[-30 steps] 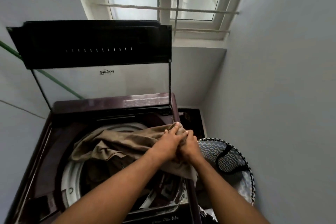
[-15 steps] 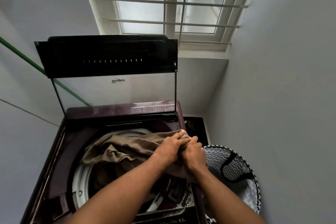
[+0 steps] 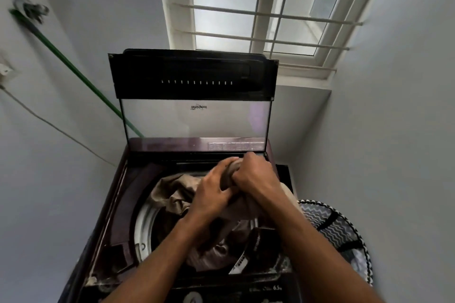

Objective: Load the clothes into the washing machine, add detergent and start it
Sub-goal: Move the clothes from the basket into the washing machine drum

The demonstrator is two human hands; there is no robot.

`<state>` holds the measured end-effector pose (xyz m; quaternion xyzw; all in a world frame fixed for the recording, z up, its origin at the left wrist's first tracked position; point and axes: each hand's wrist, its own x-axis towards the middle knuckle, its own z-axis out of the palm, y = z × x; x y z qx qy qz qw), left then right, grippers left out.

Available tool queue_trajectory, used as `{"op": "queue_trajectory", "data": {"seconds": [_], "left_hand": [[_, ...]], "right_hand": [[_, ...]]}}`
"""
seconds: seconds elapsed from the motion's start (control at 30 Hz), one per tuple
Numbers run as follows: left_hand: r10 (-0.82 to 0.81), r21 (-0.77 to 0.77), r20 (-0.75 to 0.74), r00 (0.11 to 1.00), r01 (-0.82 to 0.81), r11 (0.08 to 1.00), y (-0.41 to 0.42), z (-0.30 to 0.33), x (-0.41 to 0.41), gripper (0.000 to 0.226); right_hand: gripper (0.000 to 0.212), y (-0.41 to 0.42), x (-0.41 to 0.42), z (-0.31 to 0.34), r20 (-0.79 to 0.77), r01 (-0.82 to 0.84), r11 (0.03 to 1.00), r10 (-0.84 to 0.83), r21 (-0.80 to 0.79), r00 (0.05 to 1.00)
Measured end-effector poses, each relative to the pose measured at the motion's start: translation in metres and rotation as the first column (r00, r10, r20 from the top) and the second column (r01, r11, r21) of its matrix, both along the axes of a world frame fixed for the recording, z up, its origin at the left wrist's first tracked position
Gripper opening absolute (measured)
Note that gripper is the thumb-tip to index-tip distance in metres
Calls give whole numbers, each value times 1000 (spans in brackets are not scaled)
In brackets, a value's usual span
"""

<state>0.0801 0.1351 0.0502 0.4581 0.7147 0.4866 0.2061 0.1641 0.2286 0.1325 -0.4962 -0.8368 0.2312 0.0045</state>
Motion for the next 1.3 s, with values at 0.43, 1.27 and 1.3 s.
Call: {"op": "queue_trajectory", "data": {"seconds": [0.43,1.27,1.3], "left_hand": [[137,-550,-32,990,-132,825,-101,-81,-62,78],[-460,-535,-147,875,321,781,86,-61,98,103],[-480,-583,-110,870,335,740,93,-61,107,107]], "right_hand": [[63,-80,-74,-121,-59,-231,885,227,-405,972],[113,59,122,-154,63,260,936,-252,-237,966],[98,59,130,-162,0,281,922,-292,-267,956]]}}
